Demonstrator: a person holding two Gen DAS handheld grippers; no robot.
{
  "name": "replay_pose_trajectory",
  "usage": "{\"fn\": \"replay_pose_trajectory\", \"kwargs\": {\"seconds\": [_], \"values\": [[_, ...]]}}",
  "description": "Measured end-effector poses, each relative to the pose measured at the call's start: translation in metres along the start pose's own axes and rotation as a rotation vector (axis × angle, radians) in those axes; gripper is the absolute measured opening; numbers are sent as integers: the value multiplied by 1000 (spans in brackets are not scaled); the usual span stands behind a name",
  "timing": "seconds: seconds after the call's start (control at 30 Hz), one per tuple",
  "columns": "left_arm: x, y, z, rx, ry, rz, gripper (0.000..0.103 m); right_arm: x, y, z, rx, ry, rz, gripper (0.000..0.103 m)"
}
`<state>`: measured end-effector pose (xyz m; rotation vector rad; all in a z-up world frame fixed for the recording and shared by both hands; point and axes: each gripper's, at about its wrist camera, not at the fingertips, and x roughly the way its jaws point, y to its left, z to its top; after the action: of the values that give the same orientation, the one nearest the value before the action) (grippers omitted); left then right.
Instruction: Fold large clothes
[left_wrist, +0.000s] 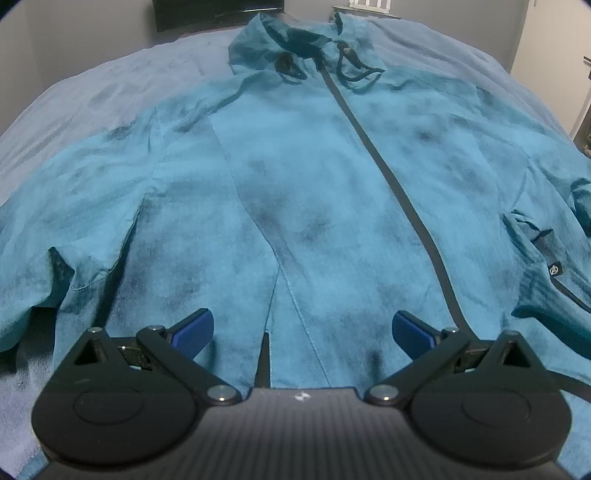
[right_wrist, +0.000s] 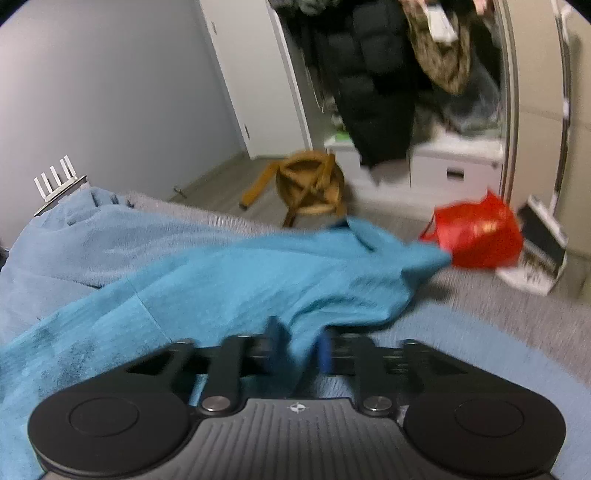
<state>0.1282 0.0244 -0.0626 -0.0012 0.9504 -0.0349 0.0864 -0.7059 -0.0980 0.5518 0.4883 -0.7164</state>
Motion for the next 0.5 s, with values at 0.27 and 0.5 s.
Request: {"fn": "replay_pose_trajectory", "kwargs": {"seconds": [0.27,0.5], "values": [[-5,-3,-2,12,-19,5,103,-70,43,28,-221,-250,118,3],[-11,-5,-3,25,-40,6,103,-157,104,40,-396,-441,317,3]]}}
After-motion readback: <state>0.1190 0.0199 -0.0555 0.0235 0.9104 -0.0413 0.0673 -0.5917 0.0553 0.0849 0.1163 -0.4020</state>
